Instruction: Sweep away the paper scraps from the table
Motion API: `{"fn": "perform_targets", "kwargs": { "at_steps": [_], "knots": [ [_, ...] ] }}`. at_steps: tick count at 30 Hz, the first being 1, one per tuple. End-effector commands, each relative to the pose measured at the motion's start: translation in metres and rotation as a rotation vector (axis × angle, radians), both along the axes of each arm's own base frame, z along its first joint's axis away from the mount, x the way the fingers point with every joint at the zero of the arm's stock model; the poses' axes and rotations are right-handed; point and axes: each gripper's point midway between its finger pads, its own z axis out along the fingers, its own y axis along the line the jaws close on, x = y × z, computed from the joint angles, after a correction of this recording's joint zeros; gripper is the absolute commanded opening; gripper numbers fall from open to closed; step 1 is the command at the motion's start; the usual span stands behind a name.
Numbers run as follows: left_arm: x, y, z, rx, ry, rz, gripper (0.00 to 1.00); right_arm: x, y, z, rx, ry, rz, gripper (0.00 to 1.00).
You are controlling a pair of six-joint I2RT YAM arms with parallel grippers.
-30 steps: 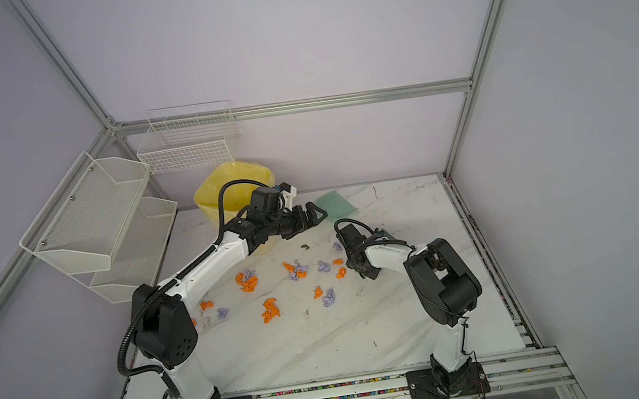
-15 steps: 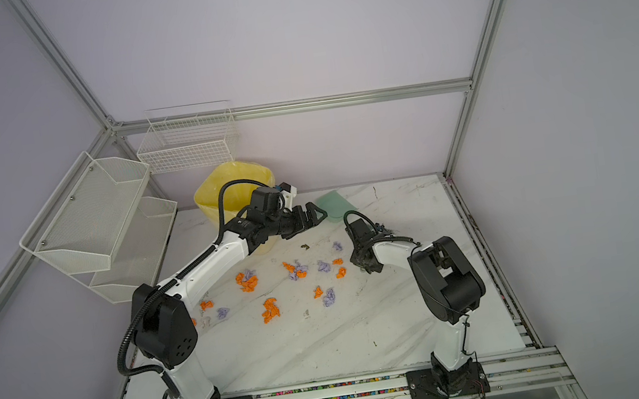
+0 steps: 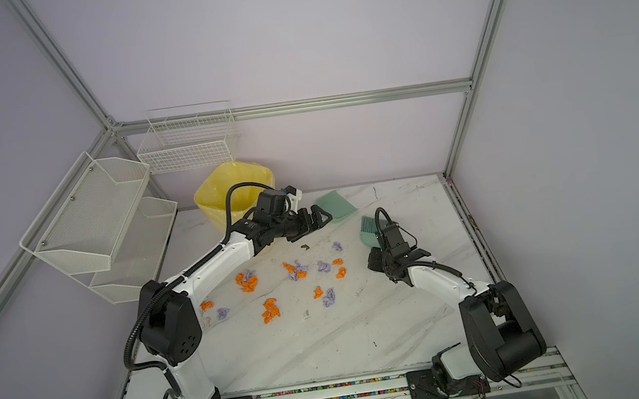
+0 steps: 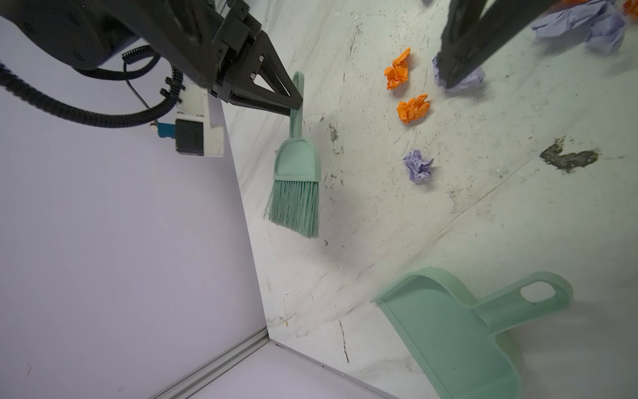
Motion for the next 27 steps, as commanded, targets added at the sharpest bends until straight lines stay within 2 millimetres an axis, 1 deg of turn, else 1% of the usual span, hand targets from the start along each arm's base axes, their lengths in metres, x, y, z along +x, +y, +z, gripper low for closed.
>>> {"fn": "perform_targets", "kwargs": {
  "at_steps": [1,6,9,13,18,19,21,24,27],
  "knots": [
    [-0.004,-0.024,0.014,-0.09,-0.01,-0.055,1.0,0.009,0.005,0.03,0.016,-0.121,0.049,0.08],
    [-0.012,-0.056,0.019,-0.177,0.007,-0.123,1.0,0.005,0.014,0.055,0.084,-0.222,0.097,0.07],
    [-0.013,-0.071,0.018,-0.203,0.014,-0.148,1.0,0.001,0.017,0.066,0.111,-0.268,0.117,0.06],
    [-0.015,-0.089,0.018,-0.225,0.015,-0.175,0.96,-0.002,0.016,0.065,0.101,-0.265,0.124,0.06],
    [-0.014,-0.11,0.016,-0.249,0.003,-0.205,0.86,-0.008,0.02,0.068,0.127,-0.286,0.151,0.03],
    [-0.013,-0.112,0.015,-0.25,0.001,-0.206,0.85,-0.009,0.019,0.068,0.127,-0.29,0.15,0.03],
    [-0.011,-0.118,0.015,-0.253,-0.008,-0.206,0.78,-0.01,0.018,0.069,0.115,-0.295,0.153,0.03],
    [-0.009,-0.122,0.013,-0.249,-0.023,-0.194,0.73,-0.012,0.018,0.069,0.113,-0.293,0.161,0.03],
    [-0.006,-0.127,0.014,-0.262,-0.037,-0.189,0.65,-0.012,0.02,0.068,0.115,-0.287,0.172,0.03]
  ]
}}
